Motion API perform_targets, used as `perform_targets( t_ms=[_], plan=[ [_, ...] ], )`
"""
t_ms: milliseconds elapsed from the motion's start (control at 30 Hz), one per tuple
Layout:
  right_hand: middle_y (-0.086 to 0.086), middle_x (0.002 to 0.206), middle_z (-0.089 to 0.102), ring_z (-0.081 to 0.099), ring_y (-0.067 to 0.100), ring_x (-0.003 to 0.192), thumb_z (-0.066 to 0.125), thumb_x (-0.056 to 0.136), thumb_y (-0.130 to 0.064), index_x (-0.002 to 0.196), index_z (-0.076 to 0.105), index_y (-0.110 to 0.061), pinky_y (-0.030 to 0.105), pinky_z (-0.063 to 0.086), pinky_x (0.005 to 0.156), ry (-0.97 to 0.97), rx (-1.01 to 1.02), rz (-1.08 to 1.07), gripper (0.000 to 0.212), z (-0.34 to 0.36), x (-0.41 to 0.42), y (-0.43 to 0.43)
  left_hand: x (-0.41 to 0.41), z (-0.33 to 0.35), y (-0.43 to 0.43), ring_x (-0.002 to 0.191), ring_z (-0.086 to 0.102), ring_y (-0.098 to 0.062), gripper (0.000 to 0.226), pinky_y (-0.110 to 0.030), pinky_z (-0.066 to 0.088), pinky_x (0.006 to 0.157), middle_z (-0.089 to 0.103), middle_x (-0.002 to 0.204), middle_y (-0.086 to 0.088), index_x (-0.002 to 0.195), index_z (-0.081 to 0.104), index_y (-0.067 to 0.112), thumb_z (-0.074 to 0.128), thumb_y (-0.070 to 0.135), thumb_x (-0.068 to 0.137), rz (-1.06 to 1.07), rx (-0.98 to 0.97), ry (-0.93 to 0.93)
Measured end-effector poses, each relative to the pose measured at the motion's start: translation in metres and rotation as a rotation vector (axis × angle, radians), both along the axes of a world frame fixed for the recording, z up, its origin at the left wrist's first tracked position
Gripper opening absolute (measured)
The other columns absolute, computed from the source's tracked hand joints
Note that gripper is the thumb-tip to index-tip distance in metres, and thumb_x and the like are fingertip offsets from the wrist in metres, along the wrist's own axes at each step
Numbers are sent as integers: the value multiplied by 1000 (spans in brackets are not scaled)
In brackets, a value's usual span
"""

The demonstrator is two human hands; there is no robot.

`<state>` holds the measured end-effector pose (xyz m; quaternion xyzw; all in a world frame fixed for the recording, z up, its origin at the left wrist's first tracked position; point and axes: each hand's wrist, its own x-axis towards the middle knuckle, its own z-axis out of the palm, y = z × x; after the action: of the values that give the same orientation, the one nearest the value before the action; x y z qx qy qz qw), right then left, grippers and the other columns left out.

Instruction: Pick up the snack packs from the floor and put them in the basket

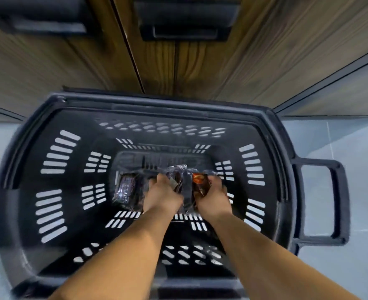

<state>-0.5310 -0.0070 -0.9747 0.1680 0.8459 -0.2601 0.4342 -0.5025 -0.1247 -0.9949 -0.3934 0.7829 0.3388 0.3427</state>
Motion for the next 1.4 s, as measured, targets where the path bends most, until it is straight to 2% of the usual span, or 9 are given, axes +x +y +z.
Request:
perform_targets(
  t_ms=[233,333,400,500,600,733,933,1200,1400],
  plan=[
    [8,133,41,49,29,119,64,84,-21,139,28,-27,34,40,99,-98,39,-104,66,-80,5,-3,9,-67,-2,113,56,-29,46,-36,47,95,49,131,-14,130,44,13,61,19,87,-256,-21,-126],
    [7,138,46,51,29,121,71,75,-26,142,28,-24,32,40,105,-167,10,-91,80,-107,13,-2,12,-79,4,122,51,-30,48,-35,44,102,46,137,-15,136,44,12,55,12,89,-382,39,-136],
    [9,148,39,47,29,127,71,73,-30,147,24,-26,35,39,109,-252,-26,-7,88,-123,19,-1,14,-76,8,134,38,-34,55,-39,36,109,30,150,-14,144,34,13,49,10,91,-498,108,-183],
    [10,152,31,44,30,130,62,83,-16,151,22,-29,30,42,104,-299,-21,45,80,-114,20,-2,17,-60,8,142,23,-34,63,-40,27,115,7,159,-10,150,22,20,43,6,93,-577,141,-240],
    [10,132,51,57,21,105,53,81,-10,132,51,-17,23,46,84,-170,-1,53,52,-67,13,-3,18,-25,1,128,44,-32,50,-37,41,103,27,148,-14,142,37,17,45,9,93,-502,79,-173],
    [1,105,63,54,9,74,49,90,-11,117,58,-16,20,40,63,40,-48,37,28,17,3,-6,15,36,-12,94,58,-24,23,-33,48,76,59,117,-10,110,57,13,41,13,95,-317,-11,10],
    [-2,105,68,63,14,93,49,95,-18,108,64,-18,24,49,80,200,-78,132,19,142,-16,-30,-8,157,-29,87,61,-23,24,-30,48,74,67,104,-8,105,58,18,37,27,99,-223,-78,80],
    [1,102,66,57,17,91,52,93,-20,106,64,-15,21,38,76,309,-182,-10,19,332,-10,-53,-13,342,-66,92,63,-20,25,-32,49,84,70,99,-1,74,55,33,48,20,94,54,85,398],
    [-11,87,60,53,7,80,52,93,-22,95,59,-23,18,39,67,548,-330,6,9,490,-4,-64,-6,504,-82,86,59,-11,13,-22,40,64,67,91,8,91,58,26,47,22,95,167,35,660]
  ],
)
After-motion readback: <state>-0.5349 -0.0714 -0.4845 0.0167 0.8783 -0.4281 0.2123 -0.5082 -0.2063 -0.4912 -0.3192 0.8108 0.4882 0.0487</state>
